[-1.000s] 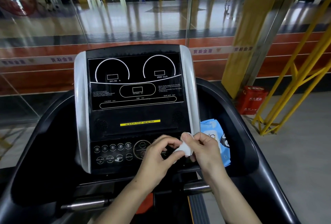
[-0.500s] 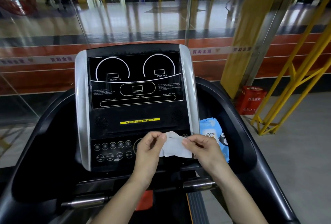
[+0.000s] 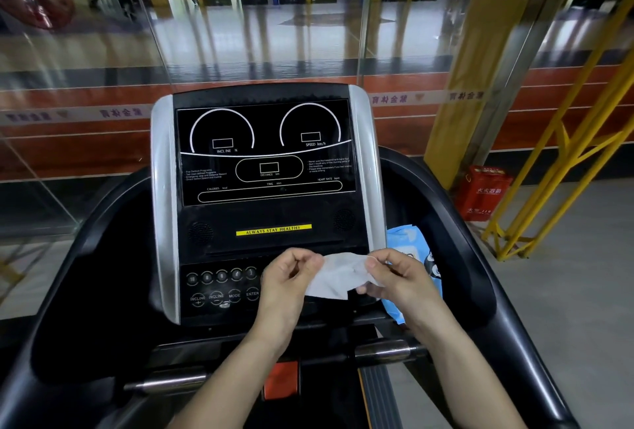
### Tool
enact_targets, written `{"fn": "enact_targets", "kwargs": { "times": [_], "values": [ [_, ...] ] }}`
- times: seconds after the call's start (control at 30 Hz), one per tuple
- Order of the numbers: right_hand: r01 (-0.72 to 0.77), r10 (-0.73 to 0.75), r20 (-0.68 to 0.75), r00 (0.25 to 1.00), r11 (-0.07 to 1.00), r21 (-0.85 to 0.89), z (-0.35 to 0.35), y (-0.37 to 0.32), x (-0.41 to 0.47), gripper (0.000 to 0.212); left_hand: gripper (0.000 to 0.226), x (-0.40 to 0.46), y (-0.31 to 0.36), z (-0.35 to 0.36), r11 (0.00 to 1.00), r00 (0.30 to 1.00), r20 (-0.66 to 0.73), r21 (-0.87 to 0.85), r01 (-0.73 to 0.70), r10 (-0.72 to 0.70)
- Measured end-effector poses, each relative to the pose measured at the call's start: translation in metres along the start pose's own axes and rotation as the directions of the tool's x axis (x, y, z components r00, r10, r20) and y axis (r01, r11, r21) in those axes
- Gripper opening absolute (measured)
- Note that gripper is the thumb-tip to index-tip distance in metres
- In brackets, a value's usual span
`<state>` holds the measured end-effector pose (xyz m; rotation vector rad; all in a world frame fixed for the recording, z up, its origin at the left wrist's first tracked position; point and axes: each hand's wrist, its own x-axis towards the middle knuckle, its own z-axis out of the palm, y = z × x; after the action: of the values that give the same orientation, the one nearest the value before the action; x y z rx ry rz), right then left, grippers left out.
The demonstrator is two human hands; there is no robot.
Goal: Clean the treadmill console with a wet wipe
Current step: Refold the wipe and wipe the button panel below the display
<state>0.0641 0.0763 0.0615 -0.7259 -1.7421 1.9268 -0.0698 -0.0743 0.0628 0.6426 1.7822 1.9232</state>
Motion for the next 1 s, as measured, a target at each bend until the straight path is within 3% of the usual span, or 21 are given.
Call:
{"fn": "enact_targets", "kwargs": {
  "times": [0.13, 0.27, 0.33, 0.4, 0.5, 0.67, 0.8, 0.93, 1.0],
  "values": [
    [-0.08, 0.079, 0.036, 0.996, 0.997, 0.02, -0.002, 0.003, 0.0, 0.019, 0.01, 0.002, 0.004, -0.007, 0.997, 0.998, 0.045, -0.067, 0.041, -0.038],
    [-0.001, 0.066, 0.169, 0.983, 0.933, -0.36, -0.016, 0.003, 0.0, 0.019, 0.023, 0.014, 0.017, -0.011, 0.992, 0.994, 0.057, 0.075, -0.1, 0.096],
    [0.026, 0.068, 0.186, 0.98, 0.888, -0.46, -0.018, 0.003, 0.002, 0.021, 0.028, 0.018, 0.026, -0.009, 0.951, 0.971, 0.157, 0.226, -0.211, 0.178],
    [0.054, -0.013, 0.093, 0.996, 0.889, -0.455, -0.013, 0.001, 0.003, 0.02, 0.029, 0.02, 0.035, -0.004, 0.9, 0.943, 0.256, 0.325, -0.29, 0.212],
    [0.133, -0.179, -0.154, 0.972, 0.954, -0.269, 0.003, -0.009, 0.001, 0.013, 0.026, 0.022, 0.046, 0.002, 0.839, 0.919, 0.301, 0.404, -0.365, 0.255],
    [0.208, -0.233, -0.136, 0.963, 0.962, -0.174, 0.027, -0.011, -0.004, 0.007, 0.026, 0.029, 0.052, 0.005, 0.849, 0.922, 0.26, 0.377, -0.37, 0.286],
    [0.215, -0.25, -0.179, 0.952, 0.957, -0.196, 0.039, -0.008, -0.004, 0.023, 0.027, 0.03, 0.053, 0.01, 0.872, 0.925, 0.249, 0.333, -0.359, 0.286],
    [0.117, -0.167, -0.156, 0.974, 0.951, -0.286, 0.029, -0.001, -0.004, 0.024, 0.028, 0.042, 0.053, 0.008, 0.927, 0.955, 0.066, 0.23, -0.296, 0.289],
    [0.049, -0.096, -0.143, 0.985, 0.952, -0.301, 0.025, 0.001, -0.006, 0.02, 0.028, 0.045, 0.054, 0.005, 0.948, 0.965, 0.081, 0.184, -0.261, 0.25]
  ]
}}
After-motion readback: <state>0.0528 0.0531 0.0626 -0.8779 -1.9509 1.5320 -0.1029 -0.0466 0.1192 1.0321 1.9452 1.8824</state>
